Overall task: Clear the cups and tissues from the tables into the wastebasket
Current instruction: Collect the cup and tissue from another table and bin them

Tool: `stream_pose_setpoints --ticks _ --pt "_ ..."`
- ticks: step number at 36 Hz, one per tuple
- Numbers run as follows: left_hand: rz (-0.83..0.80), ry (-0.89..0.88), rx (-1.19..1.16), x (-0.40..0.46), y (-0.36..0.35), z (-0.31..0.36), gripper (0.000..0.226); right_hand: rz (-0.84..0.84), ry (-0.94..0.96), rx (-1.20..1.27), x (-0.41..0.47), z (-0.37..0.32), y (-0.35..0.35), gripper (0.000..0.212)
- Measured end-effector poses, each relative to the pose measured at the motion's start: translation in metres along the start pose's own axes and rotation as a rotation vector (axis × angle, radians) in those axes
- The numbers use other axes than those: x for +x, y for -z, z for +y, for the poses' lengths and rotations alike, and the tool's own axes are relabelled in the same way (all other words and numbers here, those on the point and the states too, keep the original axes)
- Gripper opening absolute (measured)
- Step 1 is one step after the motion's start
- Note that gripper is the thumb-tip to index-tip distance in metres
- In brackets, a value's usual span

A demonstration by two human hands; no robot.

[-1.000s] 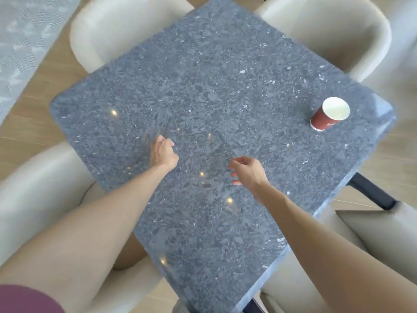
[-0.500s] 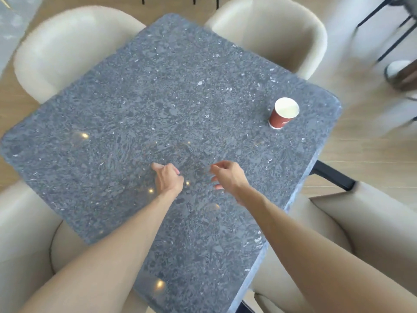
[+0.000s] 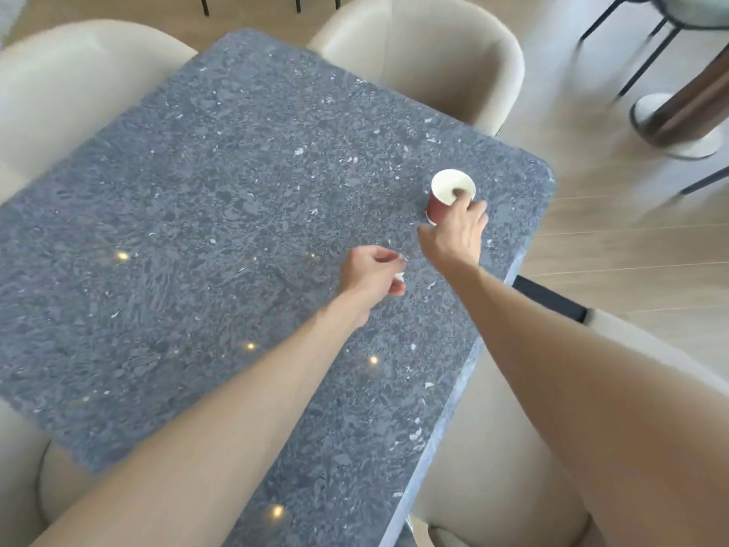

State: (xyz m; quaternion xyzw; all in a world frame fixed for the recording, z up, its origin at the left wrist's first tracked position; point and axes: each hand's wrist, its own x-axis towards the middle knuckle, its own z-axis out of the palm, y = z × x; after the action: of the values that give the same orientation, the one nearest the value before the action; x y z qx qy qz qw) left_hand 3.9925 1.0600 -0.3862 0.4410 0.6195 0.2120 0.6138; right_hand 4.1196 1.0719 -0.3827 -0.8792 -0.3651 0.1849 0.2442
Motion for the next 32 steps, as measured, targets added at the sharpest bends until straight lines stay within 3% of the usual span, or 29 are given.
stream_pose_setpoints --ticks 5,8,12,17,25,32 --pt "0.077 -0.071 0.068 0.006 -0.008 -0.01 0.006 0.042 -0.039 -0.057 0.047 -0.009 -0.001 0.093" --pt "0.161 -0.12 0.097 0.007 -0.003 -0.024 0.004 -0.018 0.028 -0.146 0.062 -0.016 -0.011 0.099" --pt "0.18 -0.089 0.104 0.007 0.008 -0.037 0.003 -0.099 0.077 -0.251 0.068 -0.006 -0.024 0.091" --pt "0.198 -0.032 0.1 0.004 0.021 -0.041 0.007 -0.002 0.21 -0.252 0.051 0.009 -0.03 0.061" --pt "0.17 -0.049 -0.025 -0.011 0.023 -0.017 0.007 -0.185 0.378 -0.188 -0.021 0.02 -0.027 0.076" --pt "0.17 -0.072 0.077 -0.041 0.036 -0.004 0.014 -0.393 0.314 -0.195 -0.087 0.046 -0.002 0.078"
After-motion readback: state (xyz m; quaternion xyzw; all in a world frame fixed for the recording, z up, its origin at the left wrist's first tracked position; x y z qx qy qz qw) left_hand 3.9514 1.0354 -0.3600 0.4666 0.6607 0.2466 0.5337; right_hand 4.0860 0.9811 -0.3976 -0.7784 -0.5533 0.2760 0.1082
